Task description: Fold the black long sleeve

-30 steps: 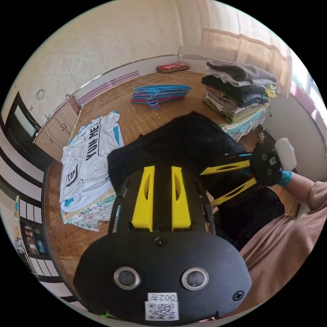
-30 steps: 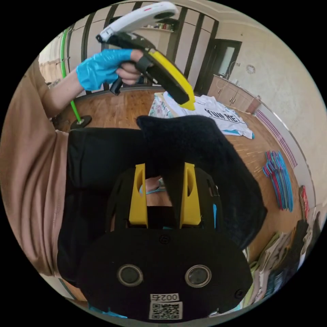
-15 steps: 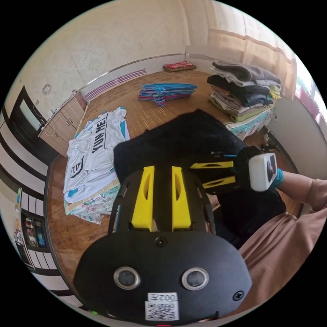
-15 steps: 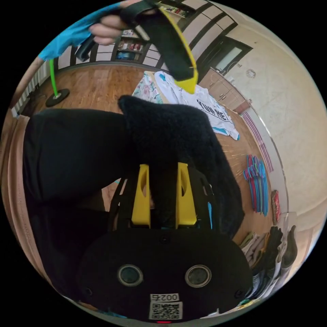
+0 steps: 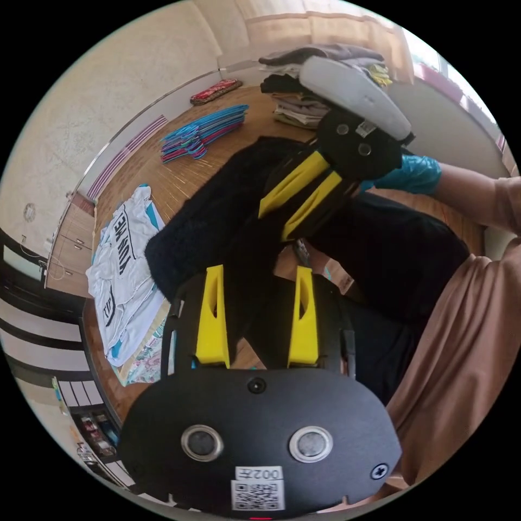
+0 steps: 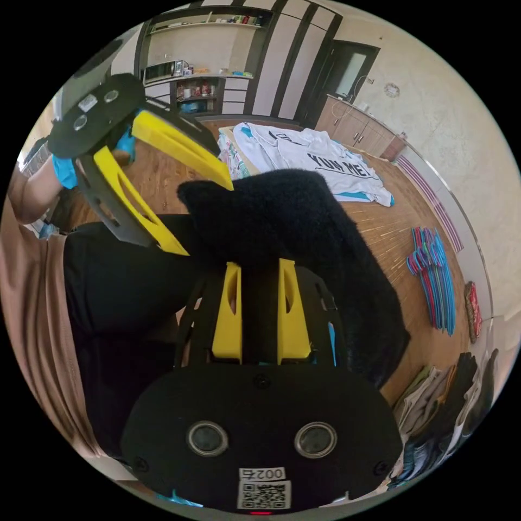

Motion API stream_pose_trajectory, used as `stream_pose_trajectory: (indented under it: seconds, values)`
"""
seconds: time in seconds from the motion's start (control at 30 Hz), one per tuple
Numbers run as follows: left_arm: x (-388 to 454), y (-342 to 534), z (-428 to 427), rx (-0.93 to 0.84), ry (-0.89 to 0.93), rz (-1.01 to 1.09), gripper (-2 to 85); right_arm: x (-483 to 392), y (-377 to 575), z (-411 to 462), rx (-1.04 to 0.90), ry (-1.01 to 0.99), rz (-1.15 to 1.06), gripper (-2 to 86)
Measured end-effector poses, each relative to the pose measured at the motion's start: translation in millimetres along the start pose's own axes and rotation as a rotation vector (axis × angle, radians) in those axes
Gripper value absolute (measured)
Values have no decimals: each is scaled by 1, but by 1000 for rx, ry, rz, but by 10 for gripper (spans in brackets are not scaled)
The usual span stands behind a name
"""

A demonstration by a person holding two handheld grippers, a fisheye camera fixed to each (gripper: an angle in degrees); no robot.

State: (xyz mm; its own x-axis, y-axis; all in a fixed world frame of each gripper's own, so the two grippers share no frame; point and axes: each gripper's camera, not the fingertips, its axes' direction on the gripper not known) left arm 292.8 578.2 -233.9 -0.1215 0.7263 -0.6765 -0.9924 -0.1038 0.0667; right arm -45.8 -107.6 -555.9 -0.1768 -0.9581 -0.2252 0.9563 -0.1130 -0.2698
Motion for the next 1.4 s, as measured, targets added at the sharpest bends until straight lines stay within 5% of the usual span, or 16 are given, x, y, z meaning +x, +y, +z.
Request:
stream_pose_trajectory:
  seconds: [0.4,0.7,0.93,1.4]
  values:
    - [0,-16,30,-40,-88,-125,90,12,6,-4,25,-63,45,126]
    - [-18,-31,15,-8,-35,-213,52,7,30,10,-102,223,84,198]
    - [-25,-40,11,5,-19,-227,42,25,43,23,-114,249,215,149]
    - [-3,-37,8,54,-2,-53,122,84,31,-2,-107,0,307,96]
